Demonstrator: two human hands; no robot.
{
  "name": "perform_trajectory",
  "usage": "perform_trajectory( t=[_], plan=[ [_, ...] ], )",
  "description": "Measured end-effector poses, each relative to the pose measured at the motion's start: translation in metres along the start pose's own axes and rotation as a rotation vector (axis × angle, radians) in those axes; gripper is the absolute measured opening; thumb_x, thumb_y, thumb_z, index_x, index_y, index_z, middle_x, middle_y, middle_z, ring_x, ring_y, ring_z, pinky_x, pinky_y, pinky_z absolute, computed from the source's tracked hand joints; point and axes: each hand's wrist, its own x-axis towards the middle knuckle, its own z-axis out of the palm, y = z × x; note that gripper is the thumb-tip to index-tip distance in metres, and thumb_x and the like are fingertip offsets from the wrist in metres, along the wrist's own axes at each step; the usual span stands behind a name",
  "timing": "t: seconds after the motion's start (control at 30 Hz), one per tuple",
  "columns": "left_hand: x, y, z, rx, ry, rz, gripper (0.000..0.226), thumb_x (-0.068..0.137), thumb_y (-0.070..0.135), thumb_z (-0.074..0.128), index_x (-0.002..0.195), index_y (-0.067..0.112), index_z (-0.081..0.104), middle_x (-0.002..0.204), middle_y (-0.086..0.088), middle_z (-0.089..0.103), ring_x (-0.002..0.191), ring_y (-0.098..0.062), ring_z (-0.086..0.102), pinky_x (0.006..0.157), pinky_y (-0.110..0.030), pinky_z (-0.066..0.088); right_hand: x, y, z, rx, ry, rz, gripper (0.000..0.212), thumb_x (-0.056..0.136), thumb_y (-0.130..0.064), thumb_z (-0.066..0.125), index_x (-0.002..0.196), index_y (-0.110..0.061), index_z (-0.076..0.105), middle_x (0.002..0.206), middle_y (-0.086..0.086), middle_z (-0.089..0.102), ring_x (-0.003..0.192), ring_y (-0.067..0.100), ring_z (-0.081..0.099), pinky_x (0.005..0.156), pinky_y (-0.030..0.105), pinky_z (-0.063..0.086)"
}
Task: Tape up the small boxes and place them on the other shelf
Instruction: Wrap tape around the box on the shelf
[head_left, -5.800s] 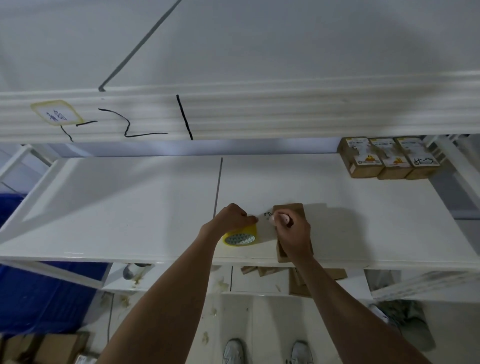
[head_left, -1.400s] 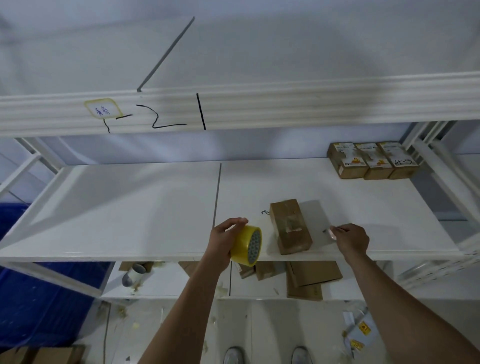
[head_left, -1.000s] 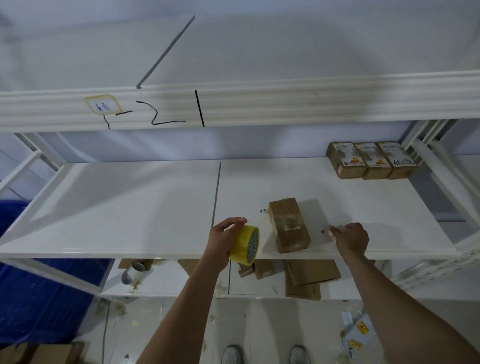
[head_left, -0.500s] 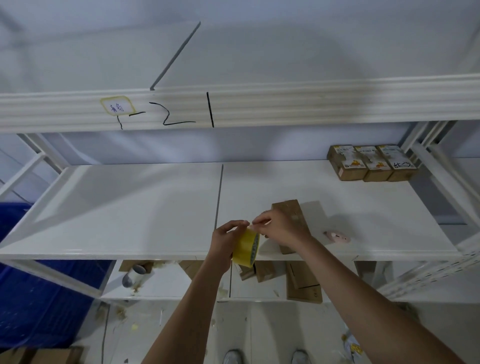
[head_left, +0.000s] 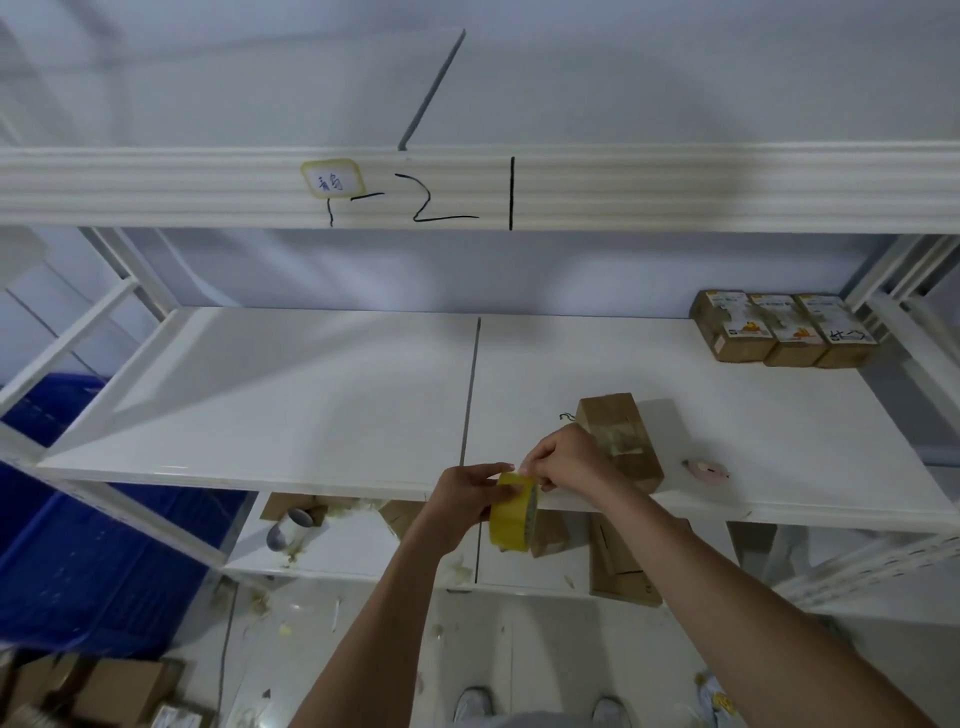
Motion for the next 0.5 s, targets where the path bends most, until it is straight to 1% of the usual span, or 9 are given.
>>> perform_trajectory(
  t=[0.1, 0.17, 0.23, 0.27, 0.3, 0.33, 0.37, 0.43, 0.5],
  plan=[
    [-0.001, -0.014, -0.003, -0.030, 0.051, -0.058, 0.046, 0.083, 0.008, 0.080, 0.127, 0.003, 0.066, 0.106, -0.015, 0.075, 0.097, -0.027, 0.073, 0.085, -0.037, 0.061, 0.000, -0.002, 0.011, -0.017, 0.007, 0.014, 0.008, 0.078, -0.010, 0.085, 0.081, -0.006, 0.080, 0.078, 0.006, 0.075, 0.057, 0.012, 0.066, 0.053, 0.017, 0.052],
    [-0.002, -0.024, 0.000, -0.072, 0.103, -0.092, 0.051, 0.082, 0.008, 0.080, 0.130, 0.003, 0.063, 0.108, -0.017, 0.073, 0.096, -0.028, 0.073, 0.085, -0.039, 0.061, 0.002, -0.002, 0.019, -0.047, -0.012, 0.011, 0.005, 0.079, -0.008, 0.083, 0.080, -0.005, 0.079, 0.076, 0.004, 0.073, 0.055, 0.010, 0.064, 0.051, 0.015, 0.049],
    [-0.004, -0.029, 0.002, -0.073, 0.176, -0.118, 0.052, 0.082, 0.007, 0.080, 0.130, 0.002, 0.060, 0.110, -0.018, 0.070, 0.093, -0.028, 0.072, 0.080, -0.037, 0.061, 0.003, 0.000, 0.026, -0.060, -0.023, 0.023, 0.004, 0.080, -0.005, 0.081, 0.078, -0.006, 0.078, 0.079, 0.005, 0.074, 0.061, 0.013, 0.067, 0.055, 0.017, 0.053],
    [-0.005, -0.030, 0.000, -0.072, 0.206, -0.127, 0.047, 0.081, 0.007, 0.081, 0.124, 0.004, 0.061, 0.109, -0.018, 0.069, 0.091, -0.027, 0.071, 0.077, -0.035, 0.061, 0.004, 0.002, 0.029, -0.056, -0.022, 0.033, 0.006, 0.080, -0.003, 0.080, 0.076, -0.006, 0.078, 0.081, 0.006, 0.075, 0.067, 0.015, 0.070, 0.060, 0.021, 0.057],
    [-0.005, -0.032, -0.002, -0.075, 0.223, -0.131, 0.036, 0.081, 0.006, 0.081, 0.112, 0.005, 0.063, 0.106, -0.019, 0.068, 0.088, -0.025, 0.070, 0.073, -0.034, 0.061, 0.004, 0.003, 0.033, -0.046, -0.017, 0.042, 0.007, 0.079, -0.003, 0.080, 0.074, -0.007, 0.078, 0.081, 0.006, 0.075, 0.070, 0.017, 0.071, 0.066, 0.026, 0.060],
    [-0.004, -0.034, -0.005, -0.083, 0.229, -0.137, 0.028, 0.080, 0.006, 0.081, 0.103, 0.003, 0.064, 0.103, -0.020, 0.068, 0.085, -0.025, 0.070, 0.071, -0.033, 0.060, 0.004, 0.004, 0.037, -0.045, -0.009, 0.046, 0.006, 0.079, -0.003, 0.081, 0.074, -0.007, 0.079, 0.080, 0.006, 0.075, 0.071, 0.016, 0.070, 0.071, 0.028, 0.061],
    [-0.003, -0.036, -0.008, -0.088, 0.237, -0.149, 0.027, 0.079, 0.006, 0.083, 0.098, 0.001, 0.065, 0.103, -0.021, 0.069, 0.085, -0.027, 0.070, 0.072, -0.035, 0.061, 0.004, 0.005, 0.040, -0.051, 0.000, 0.049, 0.005, 0.079, -0.004, 0.082, 0.075, -0.006, 0.079, 0.079, 0.005, 0.075, 0.072, 0.014, 0.069, 0.073, 0.027, 0.060],
    [0.001, -0.039, -0.011, -0.065, 0.270, -0.181, 0.037, 0.074, 0.011, 0.088, 0.101, 0.001, 0.065, 0.104, -0.020, 0.069, 0.089, -0.029, 0.071, 0.076, -0.040, 0.062, 0.005, 0.005, 0.046, -0.063, 0.015, 0.061, 0.004, 0.080, -0.004, 0.081, 0.077, -0.005, 0.079, 0.082, 0.005, 0.076, 0.079, 0.013, 0.070, 0.075, 0.025, 0.059],
    [0.004, -0.042, -0.008, 0.034, 0.320, -0.201, 0.045, 0.068, 0.018, 0.093, 0.100, 0.004, 0.066, 0.101, -0.017, 0.070, 0.089, -0.030, 0.071, 0.078, -0.042, 0.062, 0.006, 0.005, 0.052, -0.067, 0.020, 0.069, 0.004, 0.081, -0.002, 0.079, 0.078, -0.005, 0.079, 0.086, 0.006, 0.076, 0.086, 0.014, 0.071, 0.075, 0.023, 0.058]
  ],
)
